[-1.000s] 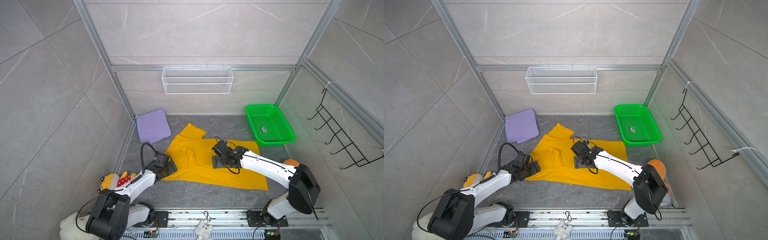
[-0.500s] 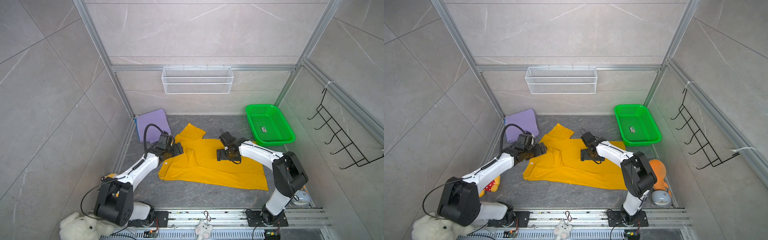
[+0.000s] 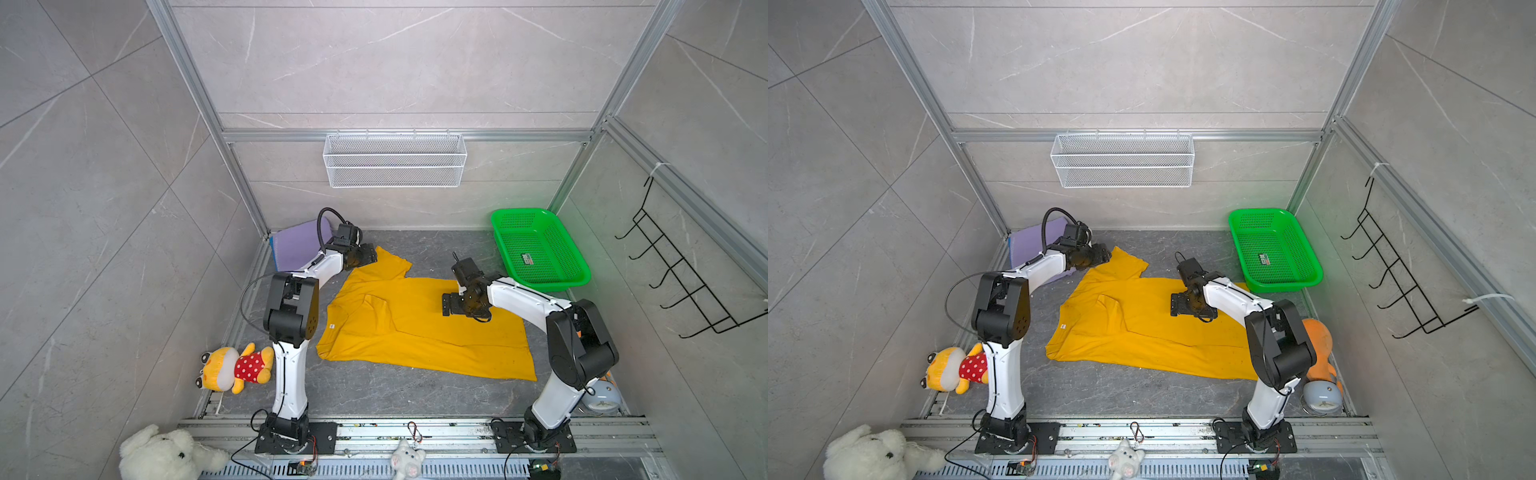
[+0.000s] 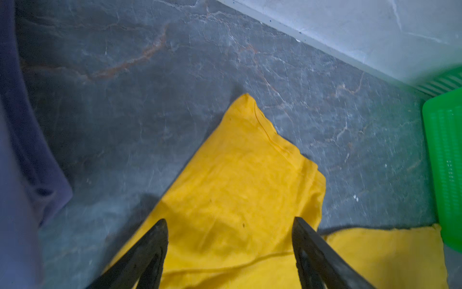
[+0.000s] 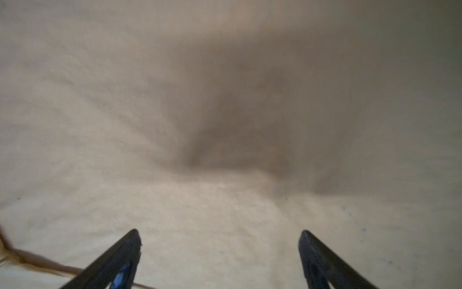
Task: Fold and stack t-shirts
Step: Fold the T-shirt at the center of the table.
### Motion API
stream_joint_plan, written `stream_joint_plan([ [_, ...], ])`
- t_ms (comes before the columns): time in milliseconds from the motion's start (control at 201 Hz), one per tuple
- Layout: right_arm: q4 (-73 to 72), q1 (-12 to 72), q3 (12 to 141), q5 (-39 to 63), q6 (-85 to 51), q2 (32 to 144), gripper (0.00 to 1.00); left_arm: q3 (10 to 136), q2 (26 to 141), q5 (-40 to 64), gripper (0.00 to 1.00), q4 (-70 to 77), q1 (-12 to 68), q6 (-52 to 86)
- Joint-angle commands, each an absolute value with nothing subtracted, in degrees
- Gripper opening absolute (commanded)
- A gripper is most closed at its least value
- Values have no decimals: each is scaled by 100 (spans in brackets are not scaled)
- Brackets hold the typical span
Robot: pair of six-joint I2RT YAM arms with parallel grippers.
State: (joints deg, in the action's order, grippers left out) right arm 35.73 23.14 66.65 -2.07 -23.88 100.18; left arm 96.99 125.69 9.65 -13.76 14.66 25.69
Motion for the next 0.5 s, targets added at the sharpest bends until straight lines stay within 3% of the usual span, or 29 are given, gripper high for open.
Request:
stream_joint_plan([
  [0,3635,2229,6434,-162,-2285,9549,99,10336,12988,1399,75,-1364,1282,2356],
  [493,3799,2120,6205,-211,-2294,8965,99,11926,14396,1833,58,-2040,1336,2090],
])
